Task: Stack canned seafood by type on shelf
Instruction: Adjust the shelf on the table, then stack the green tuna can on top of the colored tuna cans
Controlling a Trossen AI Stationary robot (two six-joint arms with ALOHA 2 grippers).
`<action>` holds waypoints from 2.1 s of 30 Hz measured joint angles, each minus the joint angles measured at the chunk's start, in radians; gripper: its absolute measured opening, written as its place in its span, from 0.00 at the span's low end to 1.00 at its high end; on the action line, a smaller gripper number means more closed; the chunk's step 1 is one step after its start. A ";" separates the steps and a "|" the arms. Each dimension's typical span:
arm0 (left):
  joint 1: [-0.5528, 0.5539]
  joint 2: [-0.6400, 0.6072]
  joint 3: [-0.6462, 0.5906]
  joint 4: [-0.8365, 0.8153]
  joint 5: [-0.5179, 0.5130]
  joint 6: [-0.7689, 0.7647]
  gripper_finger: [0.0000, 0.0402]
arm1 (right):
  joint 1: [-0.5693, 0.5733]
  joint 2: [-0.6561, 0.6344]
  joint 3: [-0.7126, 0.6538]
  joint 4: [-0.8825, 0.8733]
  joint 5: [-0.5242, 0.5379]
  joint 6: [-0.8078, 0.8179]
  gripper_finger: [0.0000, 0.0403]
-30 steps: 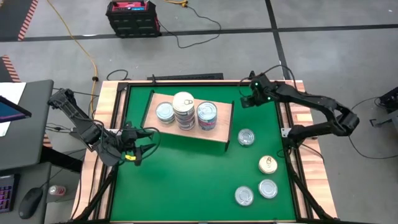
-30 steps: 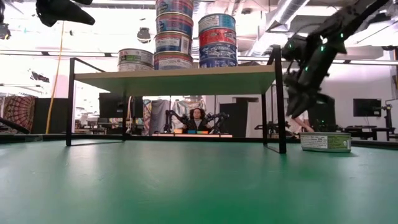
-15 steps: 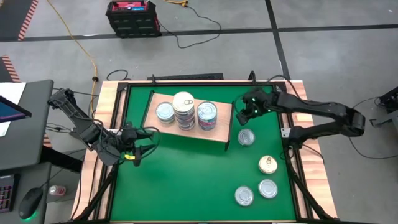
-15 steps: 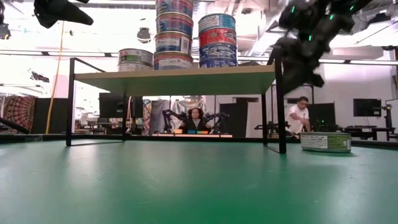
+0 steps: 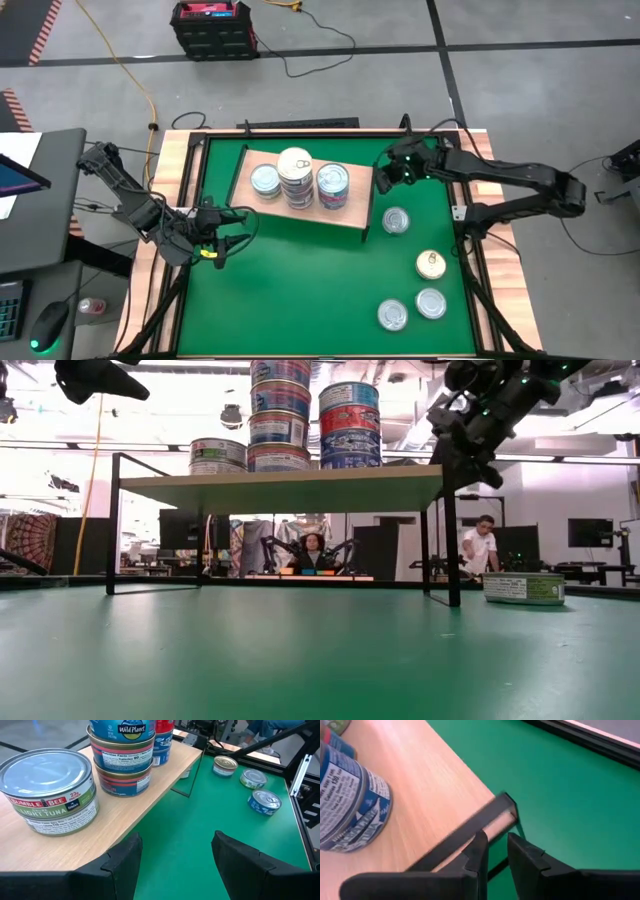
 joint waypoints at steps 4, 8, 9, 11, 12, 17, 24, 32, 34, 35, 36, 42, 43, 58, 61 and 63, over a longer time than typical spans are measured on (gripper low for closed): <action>0.000 0.000 0.000 0.000 0.000 -0.001 0.57 | -0.033 0.030 0.000 0.038 -0.018 -0.023 0.24; 0.000 0.000 0.000 0.000 0.000 -0.002 0.57 | -0.073 0.047 0.000 0.068 -0.020 -0.051 0.24; 0.000 0.000 0.000 0.000 0.000 -0.002 0.57 | -0.084 0.048 0.000 0.072 -0.020 -0.062 0.24; 0.000 0.000 0.000 0.000 -0.002 -0.003 0.57 | -0.104 0.048 0.000 0.083 -0.025 -0.078 0.24; 0.000 0.000 0.000 0.000 -0.006 -0.003 0.57 | -0.114 0.049 -0.001 0.090 -0.028 -0.087 0.24; 0.000 0.000 0.000 0.000 -0.025 -0.003 0.57 | -0.190 0.049 -0.001 0.122 -0.046 -0.131 0.24; 0.000 0.000 0.000 0.000 -0.038 -0.022 0.57 | -0.288 0.082 0.000 0.208 -0.091 -0.189 0.24; 0.000 0.000 0.000 0.000 -0.048 -0.064 0.57 | -0.371 0.180 0.003 0.279 -0.181 -0.222 0.24; 0.000 0.000 0.000 0.001 -0.047 -0.082 0.57 | -0.376 0.175 0.020 0.218 -0.191 -0.226 0.24; 0.000 0.000 0.000 0.000 -0.044 -0.096 0.57 | -0.379 0.166 0.031 0.173 -0.191 -0.231 0.24; 0.000 0.000 0.000 0.001 -0.040 -0.108 0.57 | -0.381 0.150 0.045 0.115 -0.191 -0.238 0.24; 0.000 0.000 0.000 0.002 -0.031 -0.124 0.57 | -0.330 0.067 0.108 -0.332 -0.163 -0.206 0.24; 0.000 0.000 0.000 0.003 -0.031 -0.123 0.57 | -0.304 0.057 0.099 -0.382 -0.145 -0.181 0.24; -0.014 0.167 0.000 0.234 0.207 0.065 0.57 | 0.143 0.018 -0.159 -0.412 0.095 0.400 0.22; -0.040 0.183 0.000 0.283 0.246 0.067 0.57 | 0.174 0.074 -0.174 -0.371 0.113 0.431 0.19; -0.066 0.191 0.000 0.328 0.259 0.077 0.57 | 0.195 0.115 -0.186 -0.347 0.117 0.473 0.18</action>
